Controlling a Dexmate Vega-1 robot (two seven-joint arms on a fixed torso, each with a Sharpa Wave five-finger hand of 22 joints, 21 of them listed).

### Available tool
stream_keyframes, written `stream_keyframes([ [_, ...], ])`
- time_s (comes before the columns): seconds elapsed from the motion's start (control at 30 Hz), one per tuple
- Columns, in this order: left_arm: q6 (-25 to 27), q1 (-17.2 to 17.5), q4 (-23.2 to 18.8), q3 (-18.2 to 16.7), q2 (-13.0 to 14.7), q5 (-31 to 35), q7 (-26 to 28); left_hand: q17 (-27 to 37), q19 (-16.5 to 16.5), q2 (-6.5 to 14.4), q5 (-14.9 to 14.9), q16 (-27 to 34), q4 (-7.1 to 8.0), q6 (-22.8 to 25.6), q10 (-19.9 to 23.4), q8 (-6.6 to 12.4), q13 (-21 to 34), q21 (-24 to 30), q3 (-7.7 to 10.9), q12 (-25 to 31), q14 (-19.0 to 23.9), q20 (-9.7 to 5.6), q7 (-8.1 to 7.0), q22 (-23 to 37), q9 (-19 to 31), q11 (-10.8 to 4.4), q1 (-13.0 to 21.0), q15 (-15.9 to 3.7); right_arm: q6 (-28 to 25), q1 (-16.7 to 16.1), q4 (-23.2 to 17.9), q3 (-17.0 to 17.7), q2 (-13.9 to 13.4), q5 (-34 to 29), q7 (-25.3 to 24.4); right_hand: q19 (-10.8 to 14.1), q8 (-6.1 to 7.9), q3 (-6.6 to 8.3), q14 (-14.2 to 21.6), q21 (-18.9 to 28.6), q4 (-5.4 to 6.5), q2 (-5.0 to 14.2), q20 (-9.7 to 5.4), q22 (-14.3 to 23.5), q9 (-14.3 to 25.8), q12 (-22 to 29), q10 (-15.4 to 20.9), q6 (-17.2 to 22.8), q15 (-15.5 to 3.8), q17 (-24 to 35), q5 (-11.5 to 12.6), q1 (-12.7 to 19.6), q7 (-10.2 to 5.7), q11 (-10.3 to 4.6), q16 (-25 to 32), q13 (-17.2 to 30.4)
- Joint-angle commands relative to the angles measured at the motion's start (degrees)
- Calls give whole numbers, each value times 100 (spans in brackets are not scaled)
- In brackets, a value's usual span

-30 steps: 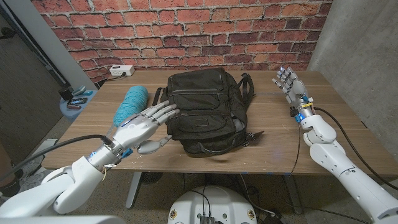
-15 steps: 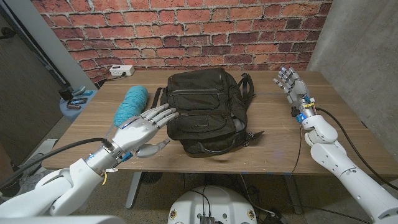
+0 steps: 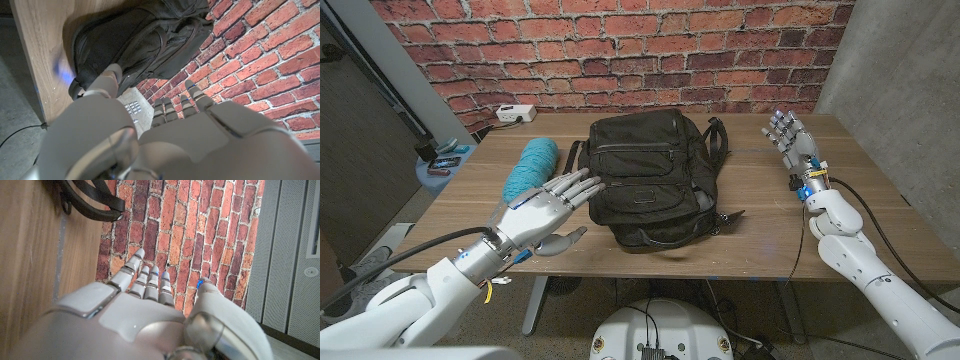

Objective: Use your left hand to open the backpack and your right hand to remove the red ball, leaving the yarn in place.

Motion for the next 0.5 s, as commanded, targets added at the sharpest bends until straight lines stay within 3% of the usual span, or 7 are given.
stream_keyframes([
  [0.03, 352, 82, -56, 34, 4, 560, 225, 34, 74, -27, -17, 73, 21, 115, 112, 53, 28, -5, -18, 78, 126, 3, -3, 20, 29, -46, 98, -2, 125, -16, 135, 34, 123, 91, 67, 25, -3, -1, 34, 30, -35, -41, -41, 8, 18, 28, 59, 15, -15, 19, -10, 24, 12, 11, 47, 15],
  [0.3, 729, 81, 60, 203, 68, 803, 477, 37, 164, -76, -32, 87, 31, 287, 271, 94, 70, -7, -22, 195, 276, -3, -54, 22, 38, -102, 245, -45, 177, -5, 249, 58, 184, 182, 166, 31, 2, 3, 44, 32, -46, -41, -37, 8, 18, 31, 69, 27, -12, 19, -10, 23, 12, 1, 52, 16],
  [0.5, 1103, 9, 286, 491, 148, 962, 971, 39, 220, -99, -42, 107, 44, 381, 348, 111, 98, -6, -32, 262, 403, 5, -80, 24, 46, -113, 313, -86, 223, -7, 305, 94, 199, 218, 211, 42, 9, 4, 51, 36, -46, -36, -40, 8, 18, 38, 85, 44, -15, 24, -11, 11, 13, 7, 57, 17],
])
